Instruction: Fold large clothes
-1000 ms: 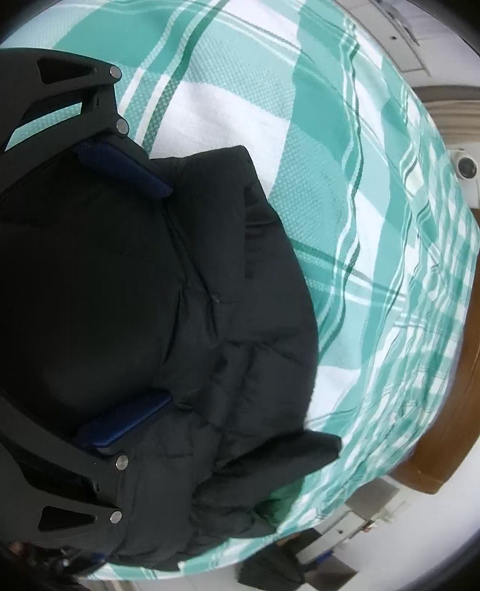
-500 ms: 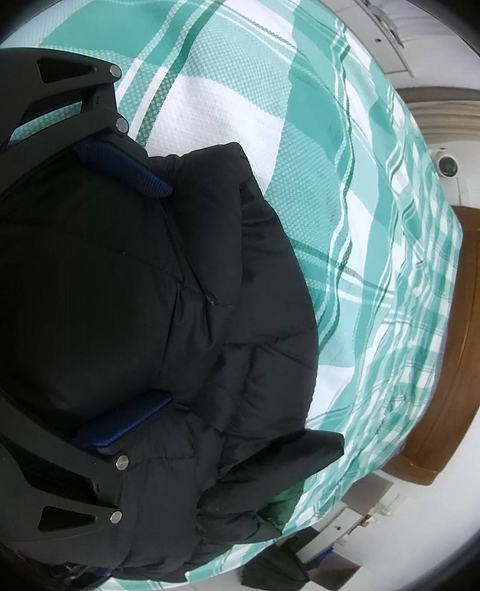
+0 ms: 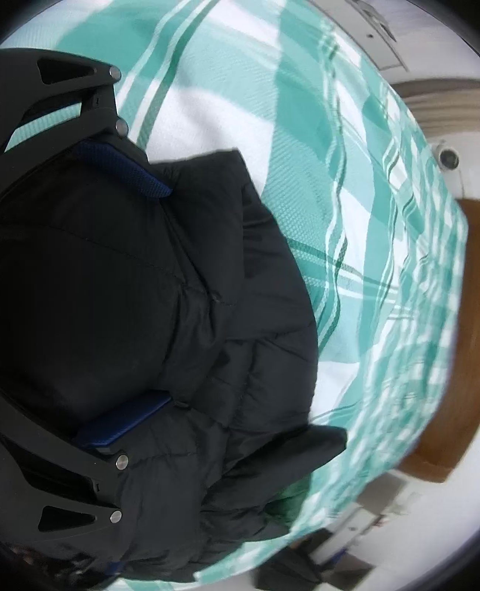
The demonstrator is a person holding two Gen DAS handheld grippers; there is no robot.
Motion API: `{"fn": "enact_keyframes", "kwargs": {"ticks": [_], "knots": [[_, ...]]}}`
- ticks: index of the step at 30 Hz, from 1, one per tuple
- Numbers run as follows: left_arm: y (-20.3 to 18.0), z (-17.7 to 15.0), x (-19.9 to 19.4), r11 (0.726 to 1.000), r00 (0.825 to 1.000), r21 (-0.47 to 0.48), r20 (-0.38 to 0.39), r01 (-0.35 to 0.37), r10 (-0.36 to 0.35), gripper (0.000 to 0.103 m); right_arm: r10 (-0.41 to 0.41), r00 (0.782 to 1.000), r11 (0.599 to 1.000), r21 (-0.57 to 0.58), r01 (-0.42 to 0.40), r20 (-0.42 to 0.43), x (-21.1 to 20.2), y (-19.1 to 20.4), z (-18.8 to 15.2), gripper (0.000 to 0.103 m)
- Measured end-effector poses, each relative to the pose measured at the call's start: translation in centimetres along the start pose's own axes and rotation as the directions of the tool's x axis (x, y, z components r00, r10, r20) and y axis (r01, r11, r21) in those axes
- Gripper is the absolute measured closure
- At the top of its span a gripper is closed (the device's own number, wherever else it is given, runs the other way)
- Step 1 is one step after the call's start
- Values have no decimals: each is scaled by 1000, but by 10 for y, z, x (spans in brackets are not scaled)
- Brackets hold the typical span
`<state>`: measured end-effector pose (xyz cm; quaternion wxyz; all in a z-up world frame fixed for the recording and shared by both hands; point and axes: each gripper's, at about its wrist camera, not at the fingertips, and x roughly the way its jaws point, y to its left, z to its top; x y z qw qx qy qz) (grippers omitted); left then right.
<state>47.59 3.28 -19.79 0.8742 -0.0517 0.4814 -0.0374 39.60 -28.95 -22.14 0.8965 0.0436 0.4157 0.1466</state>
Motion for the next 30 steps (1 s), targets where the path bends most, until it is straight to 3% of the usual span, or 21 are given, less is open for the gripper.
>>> {"fn": "enact_keyframes", "kwargs": {"ticks": [3,6,8,11,15,17,19,22,25,27,30], "knots": [[4,-5,-39,1000,1000,7,20,17,-17,1,-19,999,999,-29,18,-42,0,4,9,32],[4,-32,-84,996,997,58,39,69,-71,1,-68,991,997,-55,62,-115,-9,12,23,32],[-2,-64,-109,989,995,120,35,85,-90,1,-91,989,995,-46,86,-113,-31,19,29,32],[-13,-130,-138,972,993,205,4,113,-117,1,-31,995,999,-39,27,-95,-76,35,22,31],[-26,-205,-153,956,992,265,-40,129,-122,1,-15,991,995,-100,2,-132,-129,61,-31,24],[-32,-240,-157,947,996,310,-36,85,-78,1,-27,987,992,-129,6,-157,-144,70,-61,24],[-35,-261,-169,940,999,337,11,46,-53,1,-78,981,984,-172,47,-180,-159,78,-98,24],[-32,-282,-184,942,998,332,4,52,-57,1,-159,968,971,-207,118,-194,-174,86,-147,24],[-24,-298,-193,953,998,294,-19,67,-64,1,-174,966,979,-143,148,-191,-187,79,-186,24],[-17,-307,-193,961,994,257,-58,103,-91,1,-159,974,986,-67,150,-159,-196,73,-201,24],[-15,-319,-198,959,994,267,-56,100,-88,1,-141,977,990,10,144,-158,-203,65,-214,23]]}}
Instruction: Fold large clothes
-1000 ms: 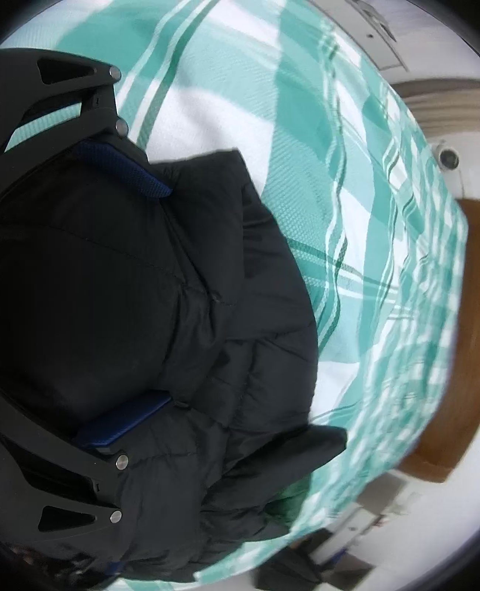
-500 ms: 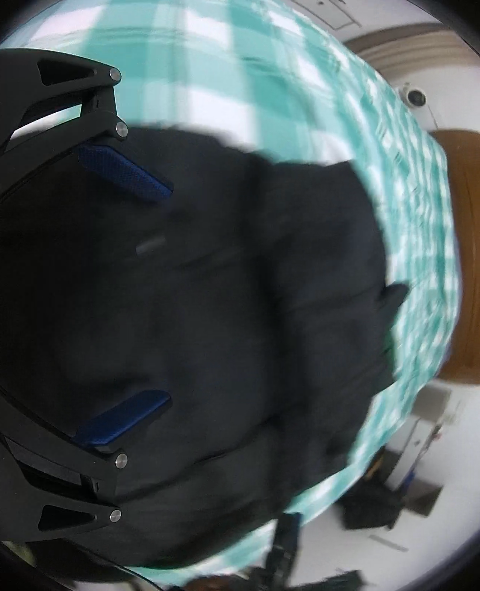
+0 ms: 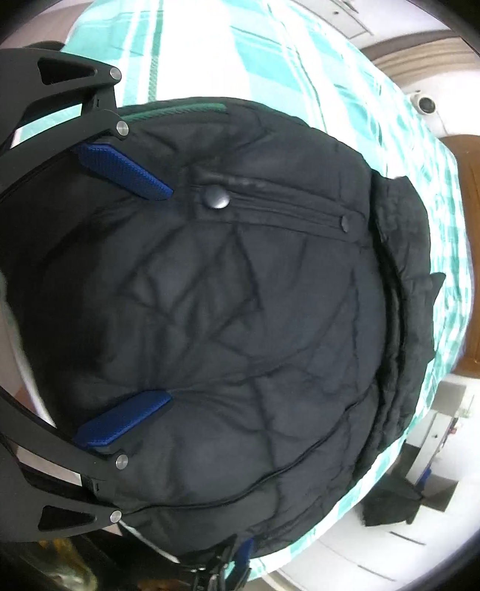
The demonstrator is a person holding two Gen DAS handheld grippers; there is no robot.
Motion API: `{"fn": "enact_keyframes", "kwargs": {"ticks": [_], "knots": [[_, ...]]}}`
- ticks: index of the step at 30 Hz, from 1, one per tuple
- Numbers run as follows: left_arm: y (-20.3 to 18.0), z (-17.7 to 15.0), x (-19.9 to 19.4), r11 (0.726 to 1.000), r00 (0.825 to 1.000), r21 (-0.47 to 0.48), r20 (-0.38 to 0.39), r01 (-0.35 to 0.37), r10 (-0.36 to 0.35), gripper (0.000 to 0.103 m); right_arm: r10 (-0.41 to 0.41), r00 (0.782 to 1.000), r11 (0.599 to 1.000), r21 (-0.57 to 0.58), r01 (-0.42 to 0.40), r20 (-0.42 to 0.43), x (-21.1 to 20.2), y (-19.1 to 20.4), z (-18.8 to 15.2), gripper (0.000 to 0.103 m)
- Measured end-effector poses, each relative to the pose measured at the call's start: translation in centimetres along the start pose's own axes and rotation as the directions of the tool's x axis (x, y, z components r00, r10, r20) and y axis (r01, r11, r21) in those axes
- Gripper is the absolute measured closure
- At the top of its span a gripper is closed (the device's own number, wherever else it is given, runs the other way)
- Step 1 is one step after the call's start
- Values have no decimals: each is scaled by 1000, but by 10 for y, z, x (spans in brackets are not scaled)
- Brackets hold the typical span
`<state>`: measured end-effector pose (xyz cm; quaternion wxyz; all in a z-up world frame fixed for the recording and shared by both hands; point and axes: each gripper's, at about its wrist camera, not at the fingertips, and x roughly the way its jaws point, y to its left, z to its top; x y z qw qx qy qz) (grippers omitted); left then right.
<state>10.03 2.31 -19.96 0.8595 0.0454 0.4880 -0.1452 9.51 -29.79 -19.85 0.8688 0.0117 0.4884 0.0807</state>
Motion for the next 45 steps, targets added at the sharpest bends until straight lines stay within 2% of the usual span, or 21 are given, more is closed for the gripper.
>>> {"fn": "enact_keyframes", "kwargs": {"ticks": [6,12,16,18,20,22,24,26,28,29,32,38,42,45], "knots": [[-7,-5,-1,1000,1000,17,-17,-19,19,1,-17,1000,1000,-8,17,0,3,3,-6,23],[-9,-14,-16,1000,999,9,-34,-3,3,1,-33,999,999,-1,33,1,4,12,-11,23],[-10,-17,-31,1000,1000,24,-18,-13,13,1,-52,998,999,-4,52,-21,-2,16,-11,23],[-5,-16,-44,999,1000,48,-1,-22,22,1,-46,999,999,16,46,-4,-14,16,-9,23],[9,-13,-61,995,997,65,34,-70,67,1,-18,998,999,49,15,57,-32,10,-6,23],[29,-12,-72,992,991,43,60,-120,117,1,-38,993,996,80,29,113,-52,-1,-3,23],[63,-12,-79,987,984,-33,69,-159,161,1,-73,989,992,110,59,131,-64,-15,-2,23],[95,-16,-76,976,984,-134,31,-170,176,1,-92,987,986,152,71,134,-71,-32,-4,23],[119,-24,-72,965,993,-237,8,-114,119,1,-88,989,981,184,66,115,-73,-48,-8,23],[127,-29,-68,958,999,-283,13,-42,48,1,-77,992,980,192,57,101,-72,-54,-11,23],[126,-37,-53,944,997,-323,8,73,-75,1,-21,997,979,201,7,67,-67,-62,-20,23],[84,-39,-14,967,990,-237,-79,99,-121,1,83,996,965,252,-74,-25,-44,-71,-43,23],[68,-40,-6,979,989,-183,-97,89,-108,1,122,989,964,249,-97,-86,-26,-70,-54,23],[66,-40,-5,976,988,-191,-98,100,-121,1,161,984,961,239,-138,-82,-22,-64,-58,23]]}}
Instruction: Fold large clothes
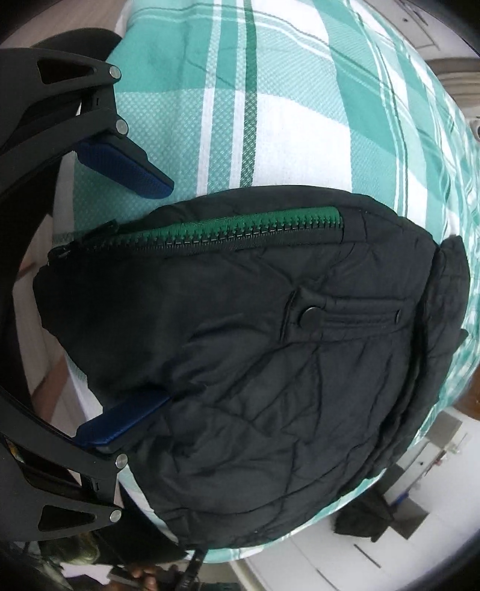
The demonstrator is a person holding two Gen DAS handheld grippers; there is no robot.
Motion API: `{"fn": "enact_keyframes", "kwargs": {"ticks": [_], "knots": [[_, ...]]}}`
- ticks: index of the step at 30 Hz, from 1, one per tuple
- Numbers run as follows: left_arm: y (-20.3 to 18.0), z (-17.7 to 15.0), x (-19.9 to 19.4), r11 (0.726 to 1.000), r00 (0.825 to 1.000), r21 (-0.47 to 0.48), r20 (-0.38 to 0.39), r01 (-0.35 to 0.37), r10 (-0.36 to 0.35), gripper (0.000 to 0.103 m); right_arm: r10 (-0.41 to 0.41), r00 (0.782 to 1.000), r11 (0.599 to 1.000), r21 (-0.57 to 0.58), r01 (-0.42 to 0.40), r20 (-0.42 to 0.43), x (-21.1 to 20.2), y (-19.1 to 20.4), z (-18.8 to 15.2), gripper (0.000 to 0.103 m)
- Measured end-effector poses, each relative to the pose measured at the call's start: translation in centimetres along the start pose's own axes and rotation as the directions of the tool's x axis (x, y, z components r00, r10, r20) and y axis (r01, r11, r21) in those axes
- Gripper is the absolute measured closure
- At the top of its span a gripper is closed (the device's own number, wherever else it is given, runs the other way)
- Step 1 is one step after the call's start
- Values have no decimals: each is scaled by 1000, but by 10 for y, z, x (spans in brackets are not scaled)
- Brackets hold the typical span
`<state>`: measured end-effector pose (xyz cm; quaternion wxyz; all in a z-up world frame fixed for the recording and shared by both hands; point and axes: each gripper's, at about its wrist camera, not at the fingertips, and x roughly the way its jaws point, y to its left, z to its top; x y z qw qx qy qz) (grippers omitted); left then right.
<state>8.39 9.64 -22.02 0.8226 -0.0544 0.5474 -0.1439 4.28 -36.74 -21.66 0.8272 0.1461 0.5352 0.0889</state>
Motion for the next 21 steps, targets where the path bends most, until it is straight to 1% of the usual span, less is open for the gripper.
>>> {"fn": "enact_keyframes", "kwargs": {"ticks": [2,3,4,5,6,7,8,9,11,12,14,16,18,21], "knots": [[1,1,1,1000,1000,-11,-4,20,-20,1,16,1000,1000,-5,-16,-3,4,2,-1,22],[1,2,0,999,999,-18,-7,33,-33,4,19,1000,1000,-4,-19,-7,5,2,-1,22],[2,1,-1,999,999,-24,-11,46,-46,9,23,1000,1000,5,-23,-12,5,1,-1,25],[2,1,-2,998,998,-26,-22,62,-63,27,23,1000,1000,12,-22,-15,4,1,0,38],[2,1,-4,997,997,-27,-31,68,-69,44,25,1000,1000,17,-25,-19,2,0,1,61],[2,1,-6,997,997,-29,-37,69,-71,55,49,999,999,24,-49,-21,0,-1,4,65],[2,1,-8,996,996,-35,-41,81,-82,69,66,998,997,33,-65,-19,-4,-1,5,71],[2,1,-11,995,995,-43,-35,87,-89,76,79,997,996,38,-78,-19,-8,0,6,76],[0,3,-20,993,994,-52,-21,102,-103,84,103,995,994,30,-103,-12,-18,5,9,80],[-3,4,-27,993,994,-55,-6,106,-106,86,110,994,994,25,-110,-4,-24,9,11,82],[-5,7,-39,989,992,-72,20,126,-125,87,133,991,991,21,-133,17,-37,14,16,82],[-5,9,-52,983,986,-92,49,161,-157,87,155,987,988,17,-156,38,-51,16,20,82],[-1,9,-61,976,981,-107,56,192,-187,87,165,985,986,7,-165,45,-61,18,21,82],[-5,3,-66,979,982,-86,44,184,-181,88,177,984,984,-3,-177,14,-67,19,18,82]]}}
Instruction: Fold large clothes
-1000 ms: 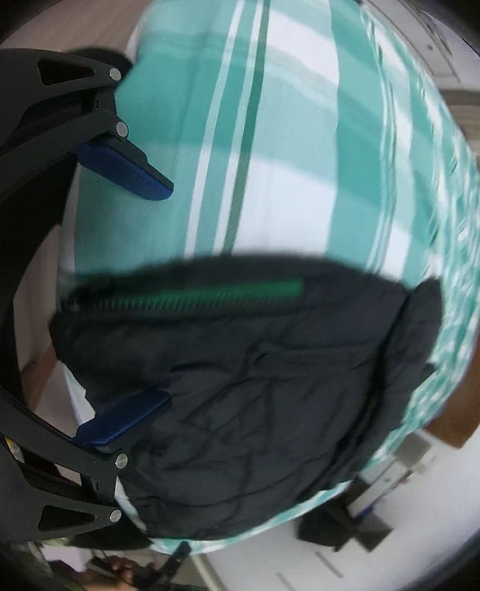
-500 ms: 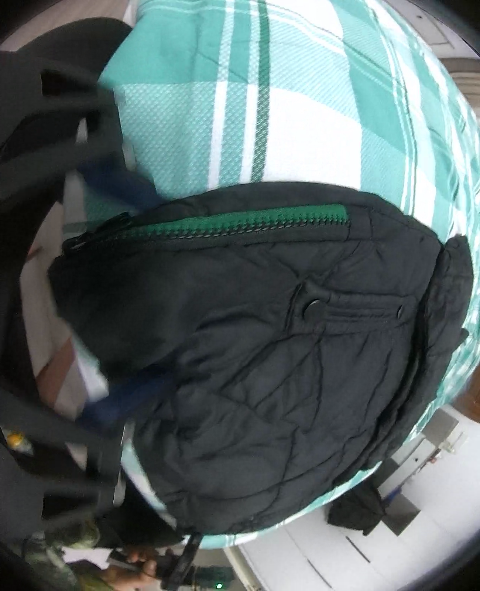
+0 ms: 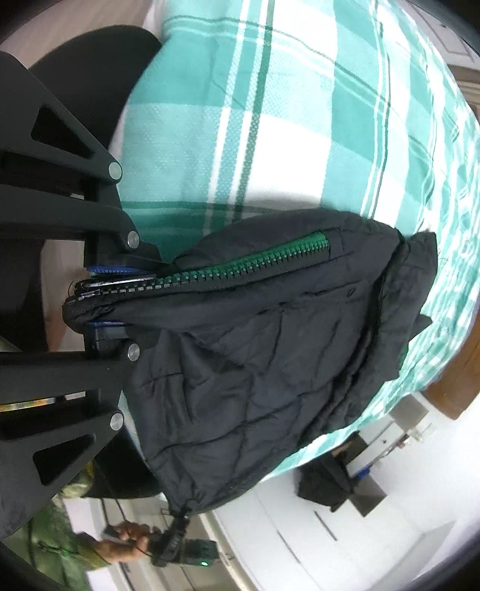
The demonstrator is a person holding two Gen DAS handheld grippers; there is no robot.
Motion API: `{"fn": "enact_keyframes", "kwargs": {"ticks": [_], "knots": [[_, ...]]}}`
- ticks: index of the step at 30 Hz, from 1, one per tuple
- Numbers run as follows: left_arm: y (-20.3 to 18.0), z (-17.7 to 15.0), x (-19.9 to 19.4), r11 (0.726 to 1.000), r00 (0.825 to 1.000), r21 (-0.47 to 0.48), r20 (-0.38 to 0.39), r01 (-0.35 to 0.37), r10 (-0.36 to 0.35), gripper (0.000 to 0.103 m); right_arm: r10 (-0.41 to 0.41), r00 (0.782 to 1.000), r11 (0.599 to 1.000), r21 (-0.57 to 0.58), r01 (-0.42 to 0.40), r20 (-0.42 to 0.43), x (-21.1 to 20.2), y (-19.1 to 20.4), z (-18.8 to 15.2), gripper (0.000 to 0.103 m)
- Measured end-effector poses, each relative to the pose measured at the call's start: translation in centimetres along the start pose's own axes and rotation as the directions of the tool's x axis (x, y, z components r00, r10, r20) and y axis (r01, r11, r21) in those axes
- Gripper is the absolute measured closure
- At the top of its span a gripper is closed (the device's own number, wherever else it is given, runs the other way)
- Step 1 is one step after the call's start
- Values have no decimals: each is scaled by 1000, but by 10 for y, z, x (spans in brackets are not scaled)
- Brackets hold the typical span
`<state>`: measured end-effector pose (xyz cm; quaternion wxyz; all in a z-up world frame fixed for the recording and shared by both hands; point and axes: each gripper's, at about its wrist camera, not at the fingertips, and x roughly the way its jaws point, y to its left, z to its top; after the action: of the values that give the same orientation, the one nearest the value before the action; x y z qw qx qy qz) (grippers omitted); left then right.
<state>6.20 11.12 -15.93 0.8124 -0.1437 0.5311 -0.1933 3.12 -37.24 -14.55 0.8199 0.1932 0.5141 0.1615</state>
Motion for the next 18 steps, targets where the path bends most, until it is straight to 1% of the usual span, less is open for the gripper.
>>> {"fn": "enact_keyframes", "kwargs": {"ticks": [4,8,10,11,12,14,15,17,18], "knots": [[-5,-16,-5,1000,1000,18,-26,-2,3,88,-3,998,1000,-17,2,-68,-2,-3,-3,83],[-8,-29,-16,999,996,32,-77,43,-41,88,9,991,999,-45,-15,-130,-16,1,-15,84],[-7,-34,-32,996,992,40,-100,75,-71,88,43,988,998,-38,-50,-148,-26,3,-18,84],[-10,-36,-43,994,990,42,-104,100,-96,88,71,986,997,-22,-75,-152,-32,4,-19,84],[-12,-33,-53,991,988,36,-94,127,-123,89,114,983,993,11,-114,-146,-40,4,-18,85],[-16,-25,-81,979,979,19,-36,201,-200,89,221,971,973,86,-214,-93,-60,4,-13,85],[-18,-14,-98,972,972,16,15,234,-235,89,266,963,960,105,-260,-51,-71,5,-7,85],[-22,11,-120,961,955,19,106,276,-277,89,331,942,937,102,-334,50,-94,8,13,85],[-24,30,-128,955,943,28,153,294,-295,89,365,924,923,86,-375,111,-104,10,30,85]]}}
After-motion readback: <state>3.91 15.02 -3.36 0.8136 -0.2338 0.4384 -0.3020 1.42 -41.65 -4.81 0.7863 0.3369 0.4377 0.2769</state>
